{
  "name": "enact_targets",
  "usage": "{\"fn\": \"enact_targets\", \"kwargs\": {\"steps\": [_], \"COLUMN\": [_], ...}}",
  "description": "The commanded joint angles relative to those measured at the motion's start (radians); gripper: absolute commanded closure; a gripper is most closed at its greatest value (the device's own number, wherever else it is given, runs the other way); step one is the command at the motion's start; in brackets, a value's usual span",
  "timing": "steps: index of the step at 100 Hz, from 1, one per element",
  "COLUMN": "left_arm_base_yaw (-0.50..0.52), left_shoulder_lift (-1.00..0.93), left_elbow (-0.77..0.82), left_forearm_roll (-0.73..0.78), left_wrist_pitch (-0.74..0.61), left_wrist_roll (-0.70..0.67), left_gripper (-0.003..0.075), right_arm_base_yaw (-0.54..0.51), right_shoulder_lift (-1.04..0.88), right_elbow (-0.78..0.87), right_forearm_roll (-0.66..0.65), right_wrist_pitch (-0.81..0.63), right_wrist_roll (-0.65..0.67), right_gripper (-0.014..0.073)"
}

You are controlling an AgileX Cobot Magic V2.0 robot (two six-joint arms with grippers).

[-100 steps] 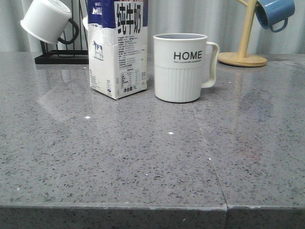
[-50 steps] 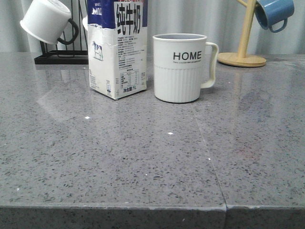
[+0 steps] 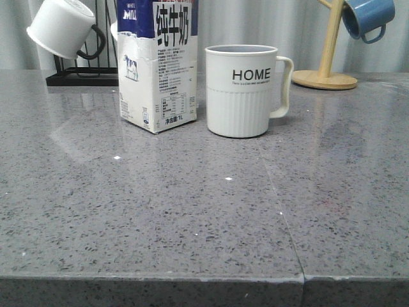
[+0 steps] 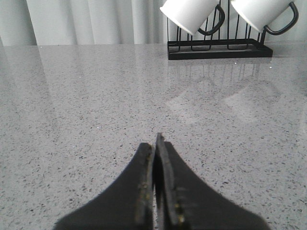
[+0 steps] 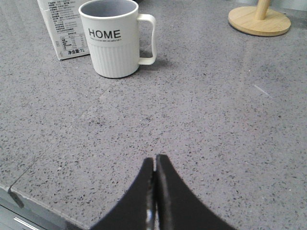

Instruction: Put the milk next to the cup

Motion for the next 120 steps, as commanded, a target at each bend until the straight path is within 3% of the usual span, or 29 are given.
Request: {"fn": "enact_targets", "kwargs": {"steps": [1,72,91,120], "left_arm_base_yaw": [-0.005,-0.005,-0.005,-0.005], "left_shoulder_lift": [-0.029,-0.029,-0.029,-0.029], "left_elbow": [0.061,0.061,0.061,0.061], "left_forearm_roll": [0.0,0.0,0.0,0.0], "left_wrist_pitch": [-0.069,-0.069,-0.069,-0.069], "left_wrist_roll": [0.0,0.0,0.0,0.0], "left_gripper": [0.0741,0.0741,0.0741,0.0741], "right_arm_base_yaw": [0.003,0.003,-0.052,-0.309], "right_shoulder_lift": [0.01,0.01,0.01,0.01], "right_elbow": [-0.023,-0.021,0.064,0.24], "right_forearm_roll": [-0.004,-0.011,-0.041,-0.036], "right_wrist_pitch": [-0.077,-0.101,-0.354,-0.669], "right_wrist_roll": [-0.005,-0.005,-0.004,-0.004], "right_gripper": [0.0652,0.0652,0.0652,0.0652]}}
